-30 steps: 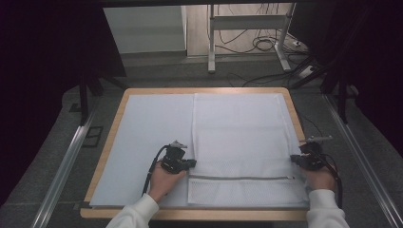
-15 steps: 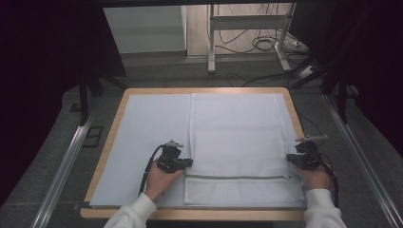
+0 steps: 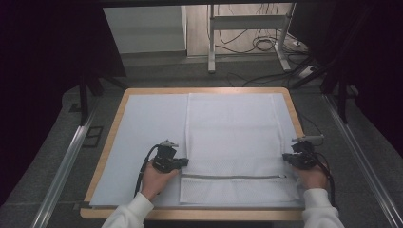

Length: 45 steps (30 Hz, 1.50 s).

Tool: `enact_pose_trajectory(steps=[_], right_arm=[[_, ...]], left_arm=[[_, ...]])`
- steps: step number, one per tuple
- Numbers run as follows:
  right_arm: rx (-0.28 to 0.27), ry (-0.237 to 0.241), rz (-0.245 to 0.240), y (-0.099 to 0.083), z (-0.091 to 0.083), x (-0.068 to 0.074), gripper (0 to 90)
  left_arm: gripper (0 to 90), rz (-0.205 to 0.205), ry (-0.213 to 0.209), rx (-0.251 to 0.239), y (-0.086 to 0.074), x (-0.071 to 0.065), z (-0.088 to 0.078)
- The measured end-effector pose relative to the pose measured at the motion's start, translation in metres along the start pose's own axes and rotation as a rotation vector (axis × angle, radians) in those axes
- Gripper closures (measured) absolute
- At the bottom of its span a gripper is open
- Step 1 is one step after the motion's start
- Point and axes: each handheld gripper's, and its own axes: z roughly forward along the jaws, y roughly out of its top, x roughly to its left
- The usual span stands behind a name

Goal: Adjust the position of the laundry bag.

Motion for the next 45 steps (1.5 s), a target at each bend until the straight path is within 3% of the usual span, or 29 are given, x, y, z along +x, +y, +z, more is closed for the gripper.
enact_pose_trajectory(steps=[6,15,36,45], right_arm=[[-0.003,0.007,-0.001,0.001,0.001,0.003,87.9],[-0.01,0.015,-0.012,0.002,0.003,0.007,87.9],[-0.012,0.035,-0.053,0.007,0.01,0.027,87.9],[-0.019,0.051,-0.069,0.009,0.012,0.035,87.9]], left_arm=[[89.3,-0.001,0.003,0.006,-0.001,0.003,-0.002],[89.3,-0.013,-0.007,-0.022,-0.004,0.01,-0.011],[89.3,-0.031,0.009,-0.016,-0.014,0.026,-0.024],[89.3,-0.06,0.007,-0.026,-0.018,0.036,-0.031]])
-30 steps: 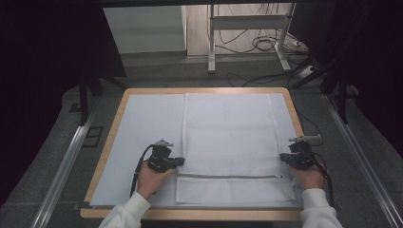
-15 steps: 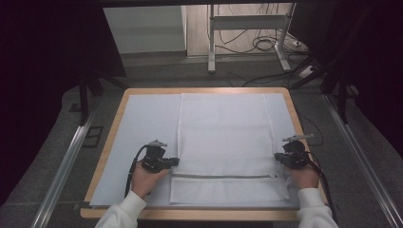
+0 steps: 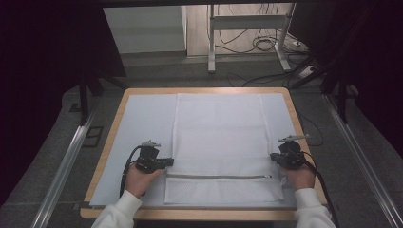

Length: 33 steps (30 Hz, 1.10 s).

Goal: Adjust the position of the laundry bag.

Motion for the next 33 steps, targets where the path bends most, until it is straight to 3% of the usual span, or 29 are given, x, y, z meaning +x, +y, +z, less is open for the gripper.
enact_pose_trajectory(steps=[21,33], right_arm=[[-0.026,0.049,-0.026,0.007,0.007,0.02,87.9],[-0.02,0.077,-0.07,0.01,0.014,0.036,87.9]], left_arm=[[89.2,-0.039,0.026,-0.011,-0.009,0.023,-0.017],[89.1,-0.064,0.042,-0.014,-0.014,0.036,-0.025]])
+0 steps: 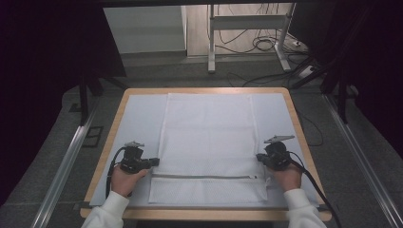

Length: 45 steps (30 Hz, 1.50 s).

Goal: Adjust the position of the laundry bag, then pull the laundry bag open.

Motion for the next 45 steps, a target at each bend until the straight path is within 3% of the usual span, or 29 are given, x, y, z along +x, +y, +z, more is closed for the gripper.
enact_pose_trajectory(steps=[15,17,18,19,20,21,23,25,27,29,31,36,38,43,45], right_arm=[[0.009,0.025,-0.018,0.001,0.004,0.006,87.6],[0.006,0.023,-0.023,0.0,0.004,0.006,87.3],[0.004,0.025,-0.019,0.0,0.002,0.006,85.1],[0.004,0.025,-0.019,0.0,0.002,0.006,85.1],[0.001,0.024,-0.022,0.0,0.002,0.006,82.5],[-0.01,0.022,-0.015,-0.001,0.0,0.004,76.3],[-0.013,0.02,-0.013,-0.002,-0.002,0.003,71.8],[-0.042,0.009,-0.007,-0.003,-0.008,0.001,53.3],[-0.067,0.022,-0.007,-0.004,-0.013,-0.001,44.1],[-0.089,0.022,-0.003,-0.004,-0.016,-0.001,41.5],[-0.142,0.065,0.016,-0.006,-0.023,-0.005,34.6],[-0.17,0.094,0.04,-0.007,-0.028,-0.006,32.3],[-0.188,0.059,0.026,-0.008,-0.03,-0.004,30.6],[-0.186,0.058,0.021,-0.009,-0.033,-0.004,27.7],[-0.184,0.055,0.018,-0.009,-0.034,-0.004,27.4]], left_arm=[[88.1,-0.005,0.012,0.014,-0.005,0.007,-0.002],[84.6,0.021,0.04,0.015,-0.005,0.006,-0.002],[76.0,0.036,0.056,0.004,-0.005,0.005,-0.003],[76.0,0.044,0.06,-0.005,-0.005,0.005,-0.004],[69.2,0.044,0.079,-0.022,-0.004,0.003,-0.007],[54.9,0.046,0.096,-0.034,-0.003,0.002,-0.009],[52.1,0.058,0.116,-0.065,-0.001,-0.001,-0.014],[40.9,0.068,0.117,-0.089,0.002,-0.006,-0.019],[37.3,0.084,0.099,-0.117,0.004,-0.01,-0.023],[36.0,0.103,0.086,-0.141,0.007,-0.015,-0.027],[34.1,0.116,0.083,-0.152,0.008,-0.019,-0.028],[32.8,0.141,0.071,-0.154,0.01,-0.028,-0.027],[32.0,0.141,0.068,-0.156,0.011,-0.03,-0.027],[31.7,0.153,0.06,-0.155,0.014,-0.04,-0.025],[36.0,0.16,0.053,-0.163,0.014,-0.043,-0.024]])
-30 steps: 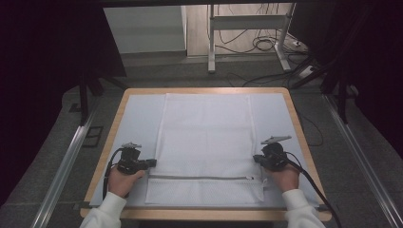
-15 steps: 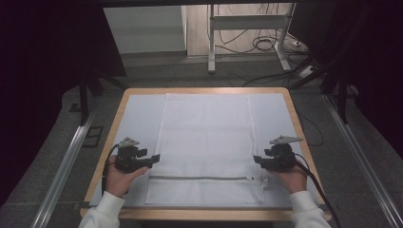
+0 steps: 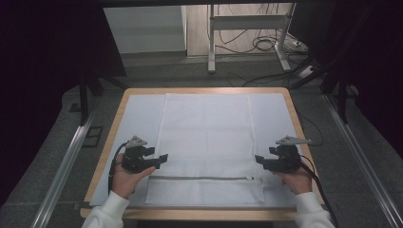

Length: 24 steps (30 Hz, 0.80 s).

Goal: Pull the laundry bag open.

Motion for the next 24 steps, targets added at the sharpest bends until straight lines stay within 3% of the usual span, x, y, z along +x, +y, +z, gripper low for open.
enact_pose_trajectory(steps=[4,7,11,18,24], right_arm=[[-0.003,-0.012,-0.05,-0.001,-0.001,0.001,29.0],[-0.004,-0.025,-0.055,-0.001,-0.002,0.002,27.5],[0.002,-0.048,-0.041,-0.002,-0.004,0.002,28.3],[0.011,-0.049,-0.001,-0.005,-0.004,-0.001,27.8],[0.008,-0.05,0.006,-0.005,-0.006,-0.002,27.8]], left_arm=[[36.8,0.006,-0.015,0.0,0.002,-0.007,0.001],[36.6,0.011,-0.023,0.004,0.005,-0.014,0.002],[36.9,0.02,-0.042,0.003,0.008,-0.023,0.005],[37.3,0.051,-0.086,0.019,0.012,-0.043,0.014],[37.6,0.057,-0.12,0.033,0.015,-0.056,0.022]])
